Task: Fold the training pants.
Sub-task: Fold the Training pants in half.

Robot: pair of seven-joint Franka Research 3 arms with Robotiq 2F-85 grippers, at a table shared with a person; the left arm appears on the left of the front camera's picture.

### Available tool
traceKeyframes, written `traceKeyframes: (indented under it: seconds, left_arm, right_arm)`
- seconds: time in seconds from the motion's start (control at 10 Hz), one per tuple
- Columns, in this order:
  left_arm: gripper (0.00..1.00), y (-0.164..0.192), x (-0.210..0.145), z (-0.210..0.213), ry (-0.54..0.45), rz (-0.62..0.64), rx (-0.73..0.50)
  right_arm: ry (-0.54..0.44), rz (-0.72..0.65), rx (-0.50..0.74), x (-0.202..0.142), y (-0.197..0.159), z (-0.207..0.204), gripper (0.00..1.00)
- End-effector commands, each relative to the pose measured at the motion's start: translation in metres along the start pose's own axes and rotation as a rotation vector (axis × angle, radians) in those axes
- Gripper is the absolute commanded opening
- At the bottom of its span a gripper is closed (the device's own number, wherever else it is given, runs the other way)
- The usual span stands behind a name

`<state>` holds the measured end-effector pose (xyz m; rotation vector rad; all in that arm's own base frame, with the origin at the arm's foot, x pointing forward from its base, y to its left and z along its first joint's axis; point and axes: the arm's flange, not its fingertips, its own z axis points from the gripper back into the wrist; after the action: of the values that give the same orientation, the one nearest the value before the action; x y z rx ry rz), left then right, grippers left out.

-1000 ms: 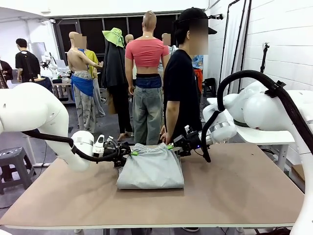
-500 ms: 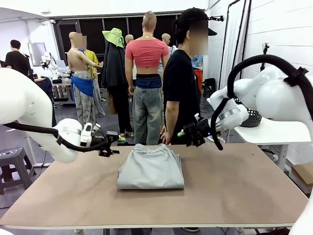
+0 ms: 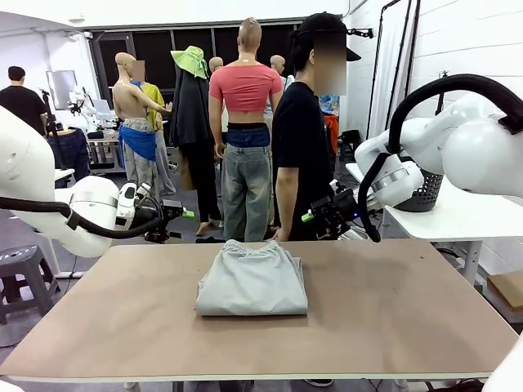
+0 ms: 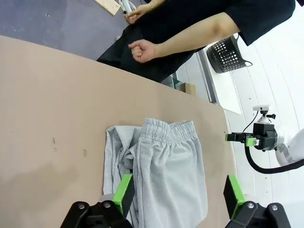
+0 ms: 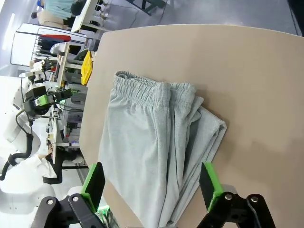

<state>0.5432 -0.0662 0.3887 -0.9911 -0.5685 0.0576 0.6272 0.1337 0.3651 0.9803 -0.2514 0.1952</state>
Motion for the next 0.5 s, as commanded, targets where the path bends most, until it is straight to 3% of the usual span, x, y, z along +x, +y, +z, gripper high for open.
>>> traceKeyframes:
  seconds: [0.0, 0.4]
  left_arm:
    - [1.00, 0.0076, 0.0037, -0.0103, 0.009, 0.011, -0.007]
    - [1.00, 0.0076, 0.0037, -0.0103, 0.009, 0.011, -0.007]
  right_arm:
    - [-0.002, -0.006, 0.003, 0.0025, -0.0046, -0.0008, 1.00]
    - [-0.002, -0.006, 0.003, 0.0025, -0.0046, -0.0008, 1.00]
